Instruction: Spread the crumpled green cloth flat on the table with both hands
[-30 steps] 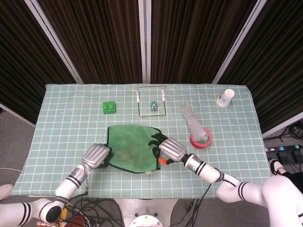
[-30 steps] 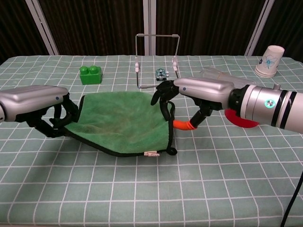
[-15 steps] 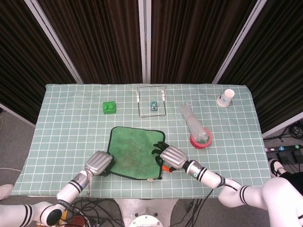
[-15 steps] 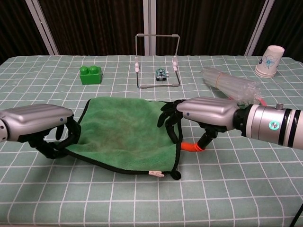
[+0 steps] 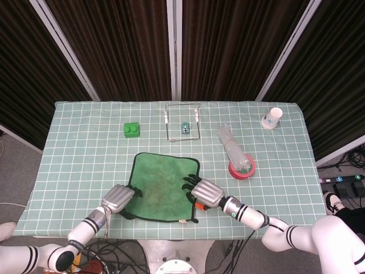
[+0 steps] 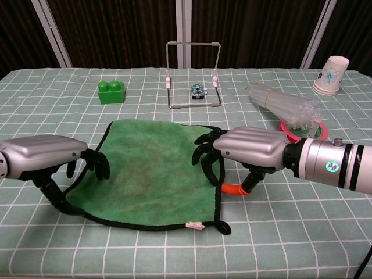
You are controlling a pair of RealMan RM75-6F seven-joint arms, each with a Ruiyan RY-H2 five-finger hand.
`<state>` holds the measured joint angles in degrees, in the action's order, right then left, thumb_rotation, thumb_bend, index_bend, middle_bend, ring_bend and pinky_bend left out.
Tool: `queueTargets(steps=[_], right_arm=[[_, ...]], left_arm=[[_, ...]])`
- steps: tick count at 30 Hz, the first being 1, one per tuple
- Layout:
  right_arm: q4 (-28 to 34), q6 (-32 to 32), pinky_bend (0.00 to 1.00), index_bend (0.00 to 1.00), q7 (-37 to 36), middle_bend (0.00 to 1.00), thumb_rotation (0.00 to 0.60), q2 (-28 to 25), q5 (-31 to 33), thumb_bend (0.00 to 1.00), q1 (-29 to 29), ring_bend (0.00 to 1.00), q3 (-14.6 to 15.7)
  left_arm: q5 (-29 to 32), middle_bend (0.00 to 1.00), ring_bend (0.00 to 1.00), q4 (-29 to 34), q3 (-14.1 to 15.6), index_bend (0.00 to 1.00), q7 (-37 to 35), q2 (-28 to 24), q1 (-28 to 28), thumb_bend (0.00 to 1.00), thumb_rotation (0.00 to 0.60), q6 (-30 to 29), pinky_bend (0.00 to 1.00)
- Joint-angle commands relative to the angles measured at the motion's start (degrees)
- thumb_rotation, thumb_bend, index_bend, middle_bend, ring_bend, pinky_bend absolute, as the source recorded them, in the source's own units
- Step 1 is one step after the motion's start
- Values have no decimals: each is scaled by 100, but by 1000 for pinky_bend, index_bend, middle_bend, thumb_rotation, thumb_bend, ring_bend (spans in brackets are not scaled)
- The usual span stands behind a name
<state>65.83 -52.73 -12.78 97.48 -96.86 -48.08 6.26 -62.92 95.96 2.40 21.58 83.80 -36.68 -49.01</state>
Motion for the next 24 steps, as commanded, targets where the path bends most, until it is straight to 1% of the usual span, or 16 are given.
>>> queueTargets(steps=[1,3,5,6,7,8,10,12,14,15,19,24], right_arm=[[5,-24,0,575,34,197,600,-10,-35,438,-7,0,2],[36,-6,0,555,69,185,600,-57,-38,420,-25,0,-10],[70,22,0,517,146,166,600,-100,-37,355,-40,0,-16],[82,43,0,485,222,155,592,-119,-31,298,-41,0,-19],[99,65,0,441,275,145,574,-134,-14,235,-39,0,-24],[127,93,0,408,314,136,559,-153,6,192,-39,0,-27],[207,176,0,279,431,94,491,-224,52,67,-43,0,-28],[319,239,0,179,550,56,436,-320,108,11,-42,0,-44],[430,229,0,102,608,28,397,-394,156,0,-27,0,-83],[508,206,0,83,615,21,389,-441,195,0,-17,0,-123],[674,63,0,78,642,17,383,-454,326,0,50,0,-286],[523,53,0,79,944,18,401,-144,399,0,111,0,-346]], left_arm=[[-7,312,232,38,-13,269,-14,-45,2,0,438,-26,378],[-6,309,228,96,-30,265,-25,-104,7,0,433,-66,363],[-12,300,217,146,-49,259,-67,-154,5,0,428,-72,347],[-25,296,214,166,-59,258,-100,-176,0,0,427,-66,344],[-39,294,211,175,-60,257,-117,-188,-5,0,426,-56,342],[-52,294,210,179,-58,257,-129,-195,-9,0,427,-48,342],[-73,294,210,181,-55,256,-148,-198,-17,0,428,-37,341],[-85,294,209,180,-47,256,-174,-192,-7,0,426,-46,340],[-82,294,208,172,-45,256,-196,-189,1,0,424,-53,339],[-69,294,208,159,-56,256,-216,-192,-1,0,425,-52,339],[-51,294,208,83,-135,256,-314,-168,33,0,423,-153,339],[42,294,208,1,-195,256,-374,-158,66,0,432,-215,339]])
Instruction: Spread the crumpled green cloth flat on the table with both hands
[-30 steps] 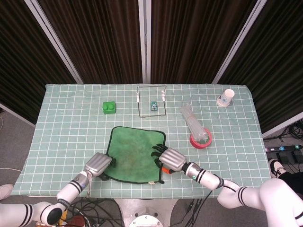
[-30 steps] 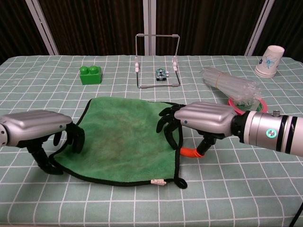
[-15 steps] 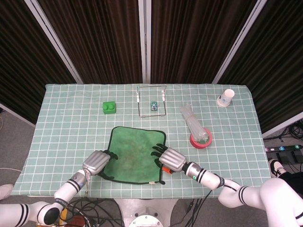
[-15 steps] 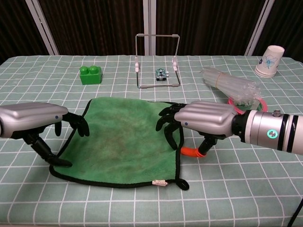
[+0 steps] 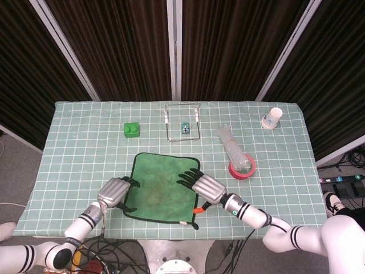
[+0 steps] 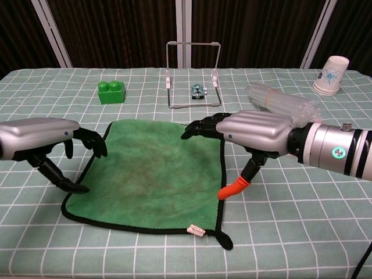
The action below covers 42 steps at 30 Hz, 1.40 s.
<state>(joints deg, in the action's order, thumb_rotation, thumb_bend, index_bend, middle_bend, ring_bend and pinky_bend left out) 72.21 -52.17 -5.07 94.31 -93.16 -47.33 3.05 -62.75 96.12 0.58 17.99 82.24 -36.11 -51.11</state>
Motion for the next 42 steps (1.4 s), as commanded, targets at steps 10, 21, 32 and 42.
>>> queueTargets(steps=[10,21,32,42], right_arm=[[-624,67,0,80,499,18,427,723,30,0,107,0,30],[-435,-452,0,82,516,18,445,458,19,0,309,0,-132],[719,-1383,2,109,1309,73,600,-1084,944,90,1223,0,-519],[1425,-2342,0,66,1273,22,600,-2155,1276,113,2305,0,-359]], left_arm=[[69,294,208,-21,5,256,-49,-43,32,0,437,12,339],[-23,294,208,-122,-88,256,-170,-22,165,0,497,-293,339],[142,294,208,-694,-482,256,-169,-63,655,26,600,-1446,337],[-236,293,208,-891,-362,256,-334,-356,1461,32,600,-2625,329]])
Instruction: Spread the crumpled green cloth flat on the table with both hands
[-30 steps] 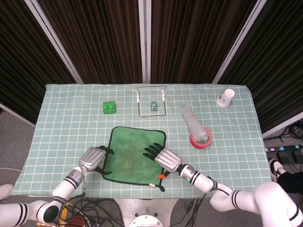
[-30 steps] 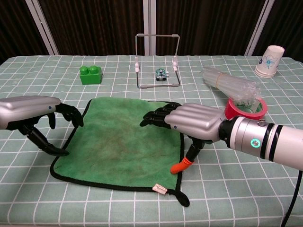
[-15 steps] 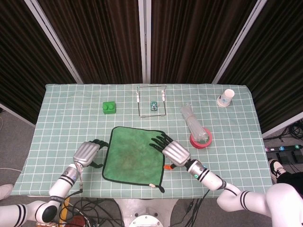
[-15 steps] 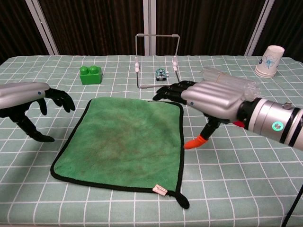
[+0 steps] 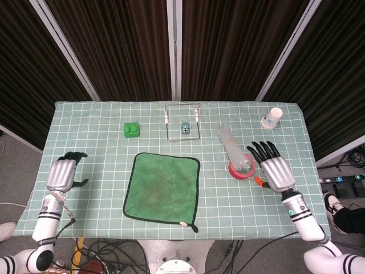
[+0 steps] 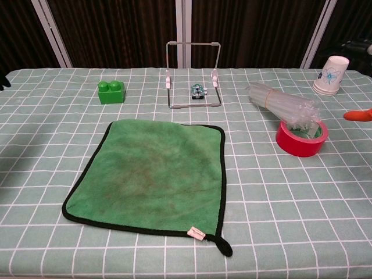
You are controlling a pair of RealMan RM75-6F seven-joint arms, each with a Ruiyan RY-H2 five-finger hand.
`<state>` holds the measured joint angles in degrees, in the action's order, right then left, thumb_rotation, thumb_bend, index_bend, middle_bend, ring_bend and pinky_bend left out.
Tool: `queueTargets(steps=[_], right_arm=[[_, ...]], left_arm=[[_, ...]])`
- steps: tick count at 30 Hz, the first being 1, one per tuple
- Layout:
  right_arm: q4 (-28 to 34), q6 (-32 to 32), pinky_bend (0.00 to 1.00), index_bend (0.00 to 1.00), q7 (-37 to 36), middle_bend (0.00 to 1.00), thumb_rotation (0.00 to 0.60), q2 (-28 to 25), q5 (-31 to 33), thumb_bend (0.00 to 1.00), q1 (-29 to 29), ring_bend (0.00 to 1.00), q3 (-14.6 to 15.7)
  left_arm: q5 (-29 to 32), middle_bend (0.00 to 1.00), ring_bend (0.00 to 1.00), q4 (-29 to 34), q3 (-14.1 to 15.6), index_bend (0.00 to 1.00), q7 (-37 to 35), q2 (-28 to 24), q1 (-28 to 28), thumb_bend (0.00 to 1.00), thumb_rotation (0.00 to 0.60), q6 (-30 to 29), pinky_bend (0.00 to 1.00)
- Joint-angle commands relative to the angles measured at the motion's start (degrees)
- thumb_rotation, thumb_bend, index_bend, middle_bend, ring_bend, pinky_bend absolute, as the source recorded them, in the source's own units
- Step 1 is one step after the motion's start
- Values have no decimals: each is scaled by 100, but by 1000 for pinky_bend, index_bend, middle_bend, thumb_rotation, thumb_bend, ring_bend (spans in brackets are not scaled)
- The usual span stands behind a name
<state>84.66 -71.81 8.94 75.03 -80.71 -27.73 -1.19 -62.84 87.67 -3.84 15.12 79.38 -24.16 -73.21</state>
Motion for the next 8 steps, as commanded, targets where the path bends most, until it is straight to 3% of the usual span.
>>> queueTargets(steps=[1,8], right_arm=[[196,-510,0,64,-183,20,600,-282,6,121,454,0,86],[317,-1274,0,62,-531,19,600,-562,42,136,1266,0,226]], left_arm=[[-293,291,208,-38,103,256,-48,-78,351,32,600,-556,328],[-886,279,209,158,306,256,48,-144,915,32,600,-1459,322]])
